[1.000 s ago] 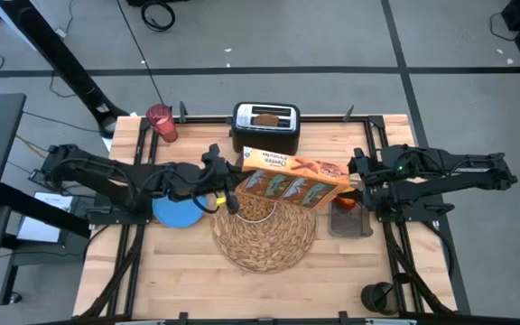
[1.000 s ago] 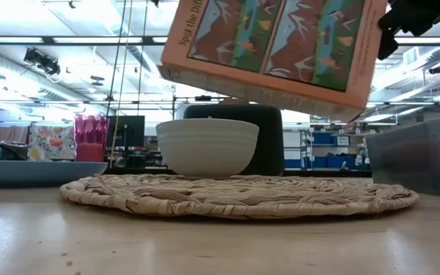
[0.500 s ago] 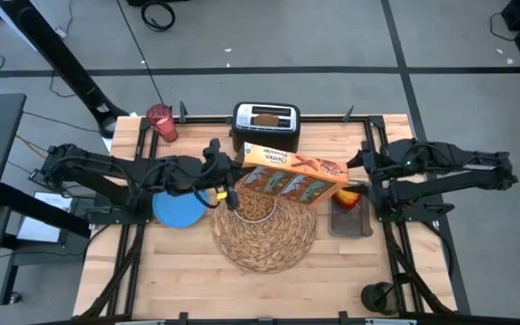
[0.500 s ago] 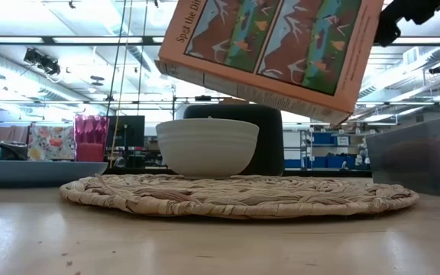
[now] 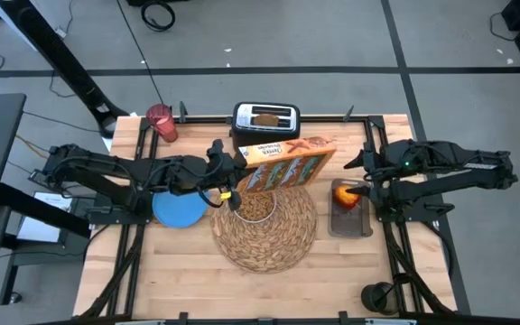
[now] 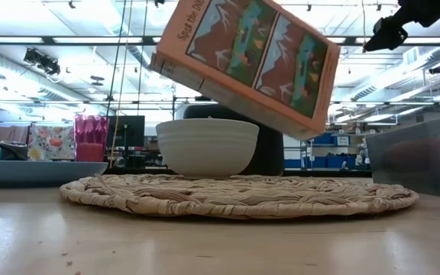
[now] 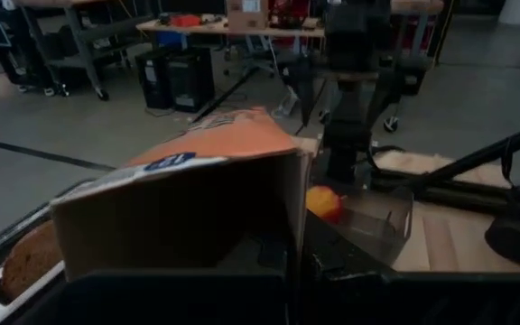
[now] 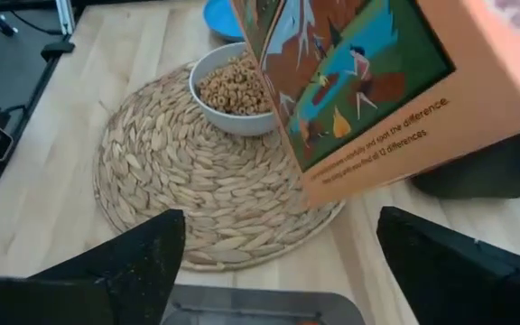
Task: Arrange a breakfast setting
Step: Pour the cereal from the cereal box into the bowl
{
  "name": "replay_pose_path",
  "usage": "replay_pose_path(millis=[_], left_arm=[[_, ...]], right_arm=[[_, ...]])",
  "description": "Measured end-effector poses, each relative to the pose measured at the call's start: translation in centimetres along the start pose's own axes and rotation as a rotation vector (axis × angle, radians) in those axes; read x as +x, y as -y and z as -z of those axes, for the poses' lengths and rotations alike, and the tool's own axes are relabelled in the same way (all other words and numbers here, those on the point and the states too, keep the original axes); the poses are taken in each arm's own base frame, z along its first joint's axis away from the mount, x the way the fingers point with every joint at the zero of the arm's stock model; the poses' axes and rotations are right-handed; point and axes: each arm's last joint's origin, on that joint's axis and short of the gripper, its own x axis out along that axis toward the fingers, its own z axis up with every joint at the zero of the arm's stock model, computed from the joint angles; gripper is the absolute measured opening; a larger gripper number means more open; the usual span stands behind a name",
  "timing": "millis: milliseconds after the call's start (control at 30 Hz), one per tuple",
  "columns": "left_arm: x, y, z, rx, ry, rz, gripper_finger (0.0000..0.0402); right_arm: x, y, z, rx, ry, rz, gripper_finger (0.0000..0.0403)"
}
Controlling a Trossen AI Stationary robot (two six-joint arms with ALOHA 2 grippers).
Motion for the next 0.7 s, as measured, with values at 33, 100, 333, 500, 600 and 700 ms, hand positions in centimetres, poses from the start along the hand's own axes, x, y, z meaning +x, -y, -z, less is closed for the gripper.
replay_pose_path(millis=[33,100,333,500,600,700], left_arm=[[0.1,0.0,0.1,0.001,-0.004,0.001,0.0001],[0.2,0.1,0.2,-0.004,-0.005,0.001,0.0001],[0.2,0.2,0.4,-0.007,-0.025,0.038,0.0001],[0.4,0.5,0.6,-0.001,-0.042,0.078,0.0001],[0.5,0.7,0.9,0.014,-0.055,0.085,0.0001],[0.6,0.8,0.9,0.019,-0.054,0.085,0.0001]], right_arm=[[-0.3,0.0,-0.2,-0.005,0.006,0.004,0.0375],[-0.9,0.0,-1.2,-0.020,0.037,0.021,0.0386],[-0.5,0.5,-5.0,-0.080,-0.031,0.057,0.0395],[1.7,1.4,-7.7,-0.112,-0.138,0.014,0.0399],[2.9,2.3,-9.1,-0.101,-0.176,-0.011,0.0400],[4.1,3.0,-10.1,-0.064,-0.188,-0.079,0.0399]])
